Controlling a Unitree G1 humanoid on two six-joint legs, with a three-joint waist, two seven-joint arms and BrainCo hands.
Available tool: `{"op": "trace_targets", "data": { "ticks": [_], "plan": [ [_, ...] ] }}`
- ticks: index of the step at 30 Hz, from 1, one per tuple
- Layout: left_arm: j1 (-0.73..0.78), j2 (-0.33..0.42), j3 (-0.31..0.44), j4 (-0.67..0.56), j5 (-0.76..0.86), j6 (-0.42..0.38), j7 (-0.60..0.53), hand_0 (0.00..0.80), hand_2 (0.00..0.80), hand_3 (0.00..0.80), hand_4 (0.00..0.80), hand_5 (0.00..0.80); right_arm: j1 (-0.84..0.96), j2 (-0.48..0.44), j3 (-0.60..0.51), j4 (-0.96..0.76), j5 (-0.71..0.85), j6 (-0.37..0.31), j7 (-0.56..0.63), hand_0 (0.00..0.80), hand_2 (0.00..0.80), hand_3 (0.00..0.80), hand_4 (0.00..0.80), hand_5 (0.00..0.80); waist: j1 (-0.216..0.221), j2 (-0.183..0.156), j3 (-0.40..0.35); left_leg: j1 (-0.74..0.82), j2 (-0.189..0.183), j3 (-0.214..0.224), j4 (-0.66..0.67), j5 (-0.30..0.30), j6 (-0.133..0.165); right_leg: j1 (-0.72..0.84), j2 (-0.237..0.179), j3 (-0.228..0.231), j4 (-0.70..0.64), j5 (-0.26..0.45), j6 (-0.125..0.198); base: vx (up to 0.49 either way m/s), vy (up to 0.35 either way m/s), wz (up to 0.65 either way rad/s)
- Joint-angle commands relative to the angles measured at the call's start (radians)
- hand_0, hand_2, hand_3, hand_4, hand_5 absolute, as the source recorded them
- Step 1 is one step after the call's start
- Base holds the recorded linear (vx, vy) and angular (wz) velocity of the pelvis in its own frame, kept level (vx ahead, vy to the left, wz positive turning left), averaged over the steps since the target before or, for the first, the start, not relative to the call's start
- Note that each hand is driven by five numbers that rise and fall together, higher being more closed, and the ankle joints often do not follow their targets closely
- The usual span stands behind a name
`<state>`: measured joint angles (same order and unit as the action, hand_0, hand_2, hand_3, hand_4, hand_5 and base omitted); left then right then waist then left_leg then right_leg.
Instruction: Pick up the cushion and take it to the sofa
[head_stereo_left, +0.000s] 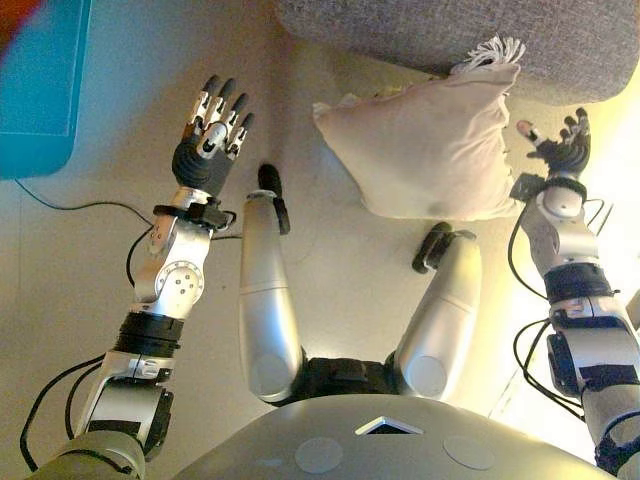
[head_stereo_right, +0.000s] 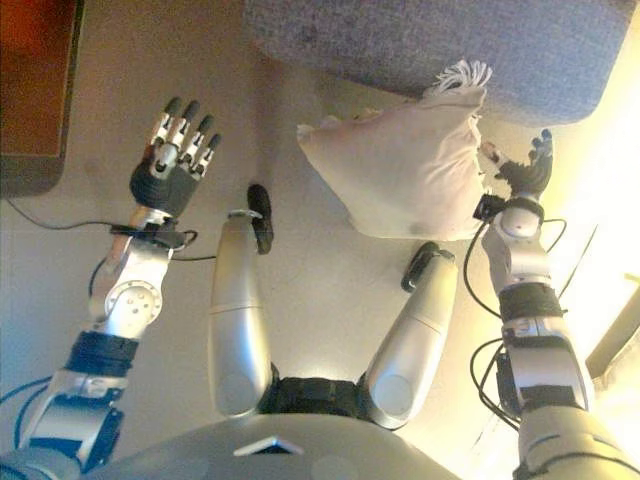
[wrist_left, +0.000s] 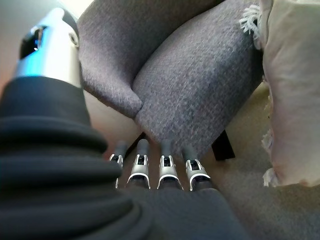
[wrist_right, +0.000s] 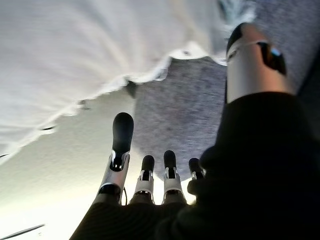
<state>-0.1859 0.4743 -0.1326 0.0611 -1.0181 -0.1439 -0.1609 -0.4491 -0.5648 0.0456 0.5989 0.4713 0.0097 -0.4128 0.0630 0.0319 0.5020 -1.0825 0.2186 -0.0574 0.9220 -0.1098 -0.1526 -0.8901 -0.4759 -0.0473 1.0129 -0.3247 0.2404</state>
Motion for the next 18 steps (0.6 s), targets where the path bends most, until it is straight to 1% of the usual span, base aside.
{"op": "trace_targets", "data": {
  "ticks": [1,5,7,10,13,14,18],
  "plan": [
    [-0.004,0.003,0.018,-0.033,-0.021,-0.042,-0.039,0.000,0.000,0.000,0.000,0.000,-0.031,-0.031,-0.017,0.073,0.037,0.020,0.079,0.000,0.000,0.000,0.000,0.000,0.012,0.018,-0.040,0.038,0.030,0.011,0.106,-0.181,-0.005,-0.100,0.024,0.017,-0.054,0.202,-0.066,-0.021,-0.042,-0.01],
    [-0.035,0.005,-0.006,-0.018,-0.017,-0.048,-0.057,0.000,0.000,0.000,0.000,0.000,-0.126,-0.054,0.069,0.236,-0.023,0.017,0.210,0.000,0.000,0.000,0.000,0.000,0.035,0.028,-0.040,0.008,0.016,0.004,0.125,-0.181,-0.004,-0.129,0.012,0.018,-0.033,0.200,-0.067,-0.018,-0.039,0.01],
    [-0.052,0.008,-0.017,-0.009,-0.018,-0.047,-0.060,0.000,0.000,0.000,0.000,0.000,-0.198,-0.074,0.124,0.316,-0.066,0.027,0.255,0.000,0.000,0.000,0.000,0.000,0.050,0.037,-0.042,-0.015,0.007,0.001,0.145,-0.183,-0.002,-0.153,0.004,0.022,-0.006,0.191,-0.070,-0.004,-0.042,0.05],
    [-0.062,0.013,-0.021,0.001,-0.023,-0.038,-0.063,0.000,0.000,0.000,0.000,0.000,-0.276,-0.100,0.177,0.398,-0.105,0.038,0.297,0.000,0.000,0.000,0.000,0.000,0.065,0.049,-0.045,-0.054,-0.002,-0.001,0.172,-0.183,0.001,-0.194,-0.003,0.030,0.037,0.173,-0.075,0.001,-0.016,0.03],
    [-0.059,0.022,-0.012,-0.001,-0.026,-0.023,-0.072,0.000,0.000,0.000,0.000,0.000,-0.326,-0.121,0.195,0.463,-0.106,0.052,0.291,0.000,0.000,0.000,0.000,0.000,0.078,0.059,-0.048,-0.088,-0.012,-0.003,0.200,-0.183,0.004,-0.227,-0.006,0.036,0.072,0.157,-0.081,0.010,-0.014,0.10],
    [-0.057,0.024,-0.008,0.002,-0.026,-0.022,-0.079,0.000,0.000,0.000,0.000,0.000,-0.339,-0.128,0.194,0.491,-0.110,0.048,0.295,0.000,0.000,0.000,0.000,0.000,0.081,0.061,-0.049,-0.095,-0.014,-0.004,0.205,-0.184,0.006,-0.234,-0.008,0.036,0.081,0.153,-0.082,0.019,-0.024,0.21],
    [-0.049,0.034,-0.004,0.002,-0.028,-0.024,-0.097,0.000,0.000,0.000,0.000,0.000,-0.399,-0.154,0.191,0.568,-0.123,0.091,0.251,0.000,0.000,0.000,0.000,0.000,0.097,0.075,-0.052,-0.137,-0.027,-0.009,0.241,-0.186,0.012,-0.272,-0.011,0.044,0.125,0.135,-0.090,0.022,-0.026,0.17]
  ]
}}
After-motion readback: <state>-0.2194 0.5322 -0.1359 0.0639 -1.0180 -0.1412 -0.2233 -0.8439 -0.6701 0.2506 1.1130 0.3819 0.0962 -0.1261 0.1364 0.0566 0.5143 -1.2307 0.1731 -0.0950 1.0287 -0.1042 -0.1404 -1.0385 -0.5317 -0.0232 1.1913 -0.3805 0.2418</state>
